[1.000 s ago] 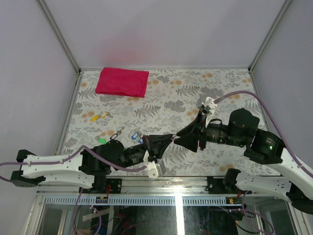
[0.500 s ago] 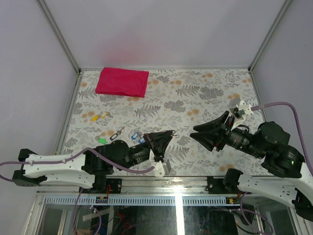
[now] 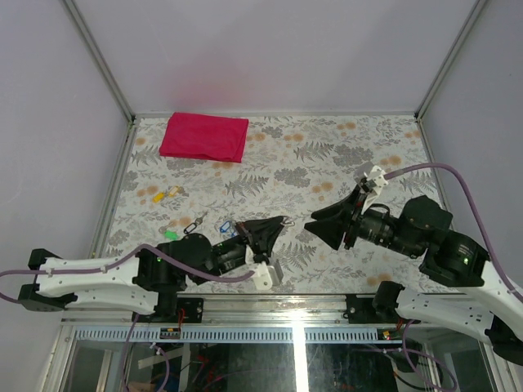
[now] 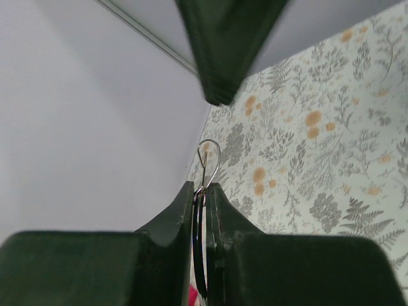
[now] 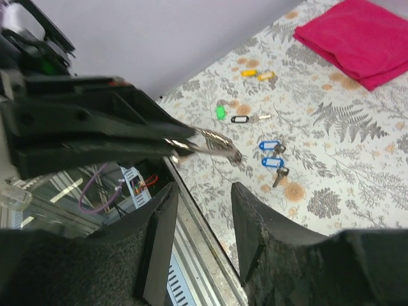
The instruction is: Put the keys on the keyring
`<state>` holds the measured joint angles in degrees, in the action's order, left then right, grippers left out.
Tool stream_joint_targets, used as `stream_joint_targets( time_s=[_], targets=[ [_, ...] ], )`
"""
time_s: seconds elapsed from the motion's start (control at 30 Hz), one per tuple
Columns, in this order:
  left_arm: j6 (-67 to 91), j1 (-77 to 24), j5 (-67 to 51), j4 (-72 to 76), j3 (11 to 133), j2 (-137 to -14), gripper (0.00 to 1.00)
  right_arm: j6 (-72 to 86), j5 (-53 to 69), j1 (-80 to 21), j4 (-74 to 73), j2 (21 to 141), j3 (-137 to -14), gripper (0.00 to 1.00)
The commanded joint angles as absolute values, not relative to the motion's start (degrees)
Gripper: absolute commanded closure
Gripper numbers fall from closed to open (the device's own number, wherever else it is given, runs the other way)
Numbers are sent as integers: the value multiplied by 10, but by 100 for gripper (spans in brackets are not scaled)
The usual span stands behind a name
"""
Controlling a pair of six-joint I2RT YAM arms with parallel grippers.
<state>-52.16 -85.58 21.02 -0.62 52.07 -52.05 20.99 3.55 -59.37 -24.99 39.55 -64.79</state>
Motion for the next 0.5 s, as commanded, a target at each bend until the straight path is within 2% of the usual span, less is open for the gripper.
stream_joint_targets(
  time_s=[0.0, 0.17, 0.3, 0.47],
  targets=[
    [-424, -860, 227, 43, 542, -481, 100, 196, 9, -598, -209, 397, -626, 54],
    [-289, -860, 246, 57, 543, -460, 100, 179, 24, -598, -82, 376, -540, 51],
    [-239, -860, 276, 81, 536, -458, 100, 132, 67, -598, 60, 344, -460, 49],
    [-197, -859, 285, 82, 546, -465, 100, 39, 133, -598, 137, 331, -409, 48]
  ],
)
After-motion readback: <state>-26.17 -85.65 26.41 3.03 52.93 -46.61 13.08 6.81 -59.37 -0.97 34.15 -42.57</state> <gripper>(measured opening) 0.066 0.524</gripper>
